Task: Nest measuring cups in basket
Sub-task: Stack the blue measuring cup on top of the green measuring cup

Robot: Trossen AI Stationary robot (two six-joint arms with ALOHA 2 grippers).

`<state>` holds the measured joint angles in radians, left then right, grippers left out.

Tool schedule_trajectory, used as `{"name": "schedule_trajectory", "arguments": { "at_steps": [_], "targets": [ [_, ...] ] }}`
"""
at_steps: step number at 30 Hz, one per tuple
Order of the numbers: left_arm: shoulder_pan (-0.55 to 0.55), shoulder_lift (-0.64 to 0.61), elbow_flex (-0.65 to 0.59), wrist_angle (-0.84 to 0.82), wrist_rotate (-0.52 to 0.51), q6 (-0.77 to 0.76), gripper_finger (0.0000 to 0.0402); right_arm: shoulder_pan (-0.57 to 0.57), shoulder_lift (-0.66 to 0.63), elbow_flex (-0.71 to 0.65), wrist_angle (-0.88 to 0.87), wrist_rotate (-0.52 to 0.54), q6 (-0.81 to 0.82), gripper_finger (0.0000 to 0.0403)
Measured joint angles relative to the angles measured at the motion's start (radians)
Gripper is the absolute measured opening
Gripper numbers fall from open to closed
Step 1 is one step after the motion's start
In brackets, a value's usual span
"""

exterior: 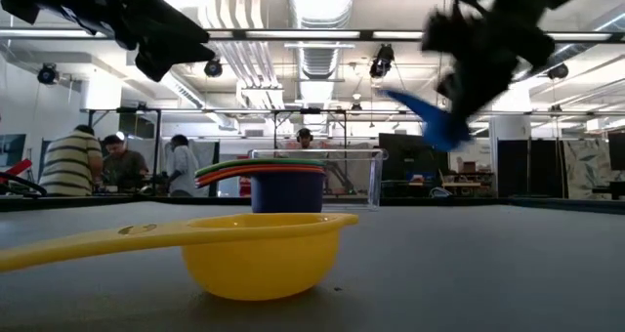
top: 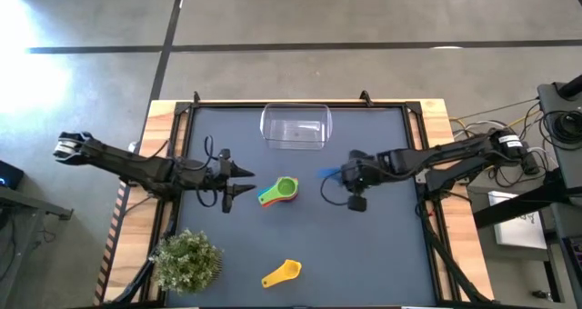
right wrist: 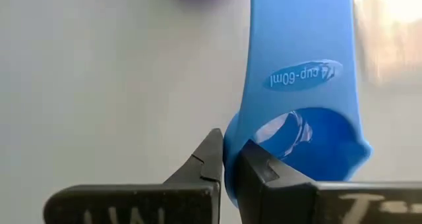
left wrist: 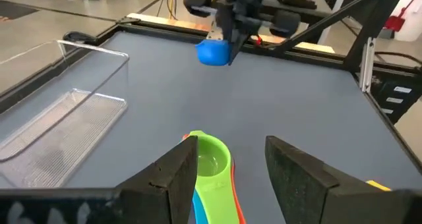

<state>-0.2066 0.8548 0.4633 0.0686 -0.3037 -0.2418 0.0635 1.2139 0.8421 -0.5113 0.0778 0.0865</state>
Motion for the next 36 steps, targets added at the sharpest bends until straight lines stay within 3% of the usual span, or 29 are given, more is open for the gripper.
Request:
{"name": "schedule_trajectory", "arguments": {
  "at_steps": [6, 10, 13, 16, 24, 29, 36],
  "targets": [
    [0.000, -0.101, -0.004, -0.051, -0.001, -0.003, 0.0160, 0.002, 0.060, 0.101, 0.276, -0.056, -0.198, 0.0009],
    [0.000, -0.148, -0.033, -0.065, -0.001, -0.003, 0.0160, 0.002, 0.153, 0.186, 0.350, -0.063, -0.284, 0.0009],
    [0.000, -0.180, -0.059, -0.062, -0.001, -0.003, 0.0160, 0.001, 0.248, 0.264, 0.384, -0.151, -0.336, 0.0009],
    [0.000, -0.211, -0.074, -0.074, -0.001, -0.005, 0.0160, 0.002, 0.353, 0.359, 0.357, -0.202, -0.374, 0.0009],
    [-0.002, -0.269, -0.074, -0.103, -0.001, -0.012, 0.0160, -0.004, 0.578, 0.578, 0.084, -0.200, -0.439, 0.0009],
    [-0.002, -0.262, -0.074, -0.105, -0.001, -0.012, 0.0160, -0.011, 0.649, 0.655, 0.008, -0.181, -0.469, 0.0009],
    [-0.002, -0.240, -0.074, -0.109, -0.001, -0.014, 0.0160, -0.032, 0.654, 0.672, -0.011, -0.180, -0.480, 0.0009]
  ]
}}
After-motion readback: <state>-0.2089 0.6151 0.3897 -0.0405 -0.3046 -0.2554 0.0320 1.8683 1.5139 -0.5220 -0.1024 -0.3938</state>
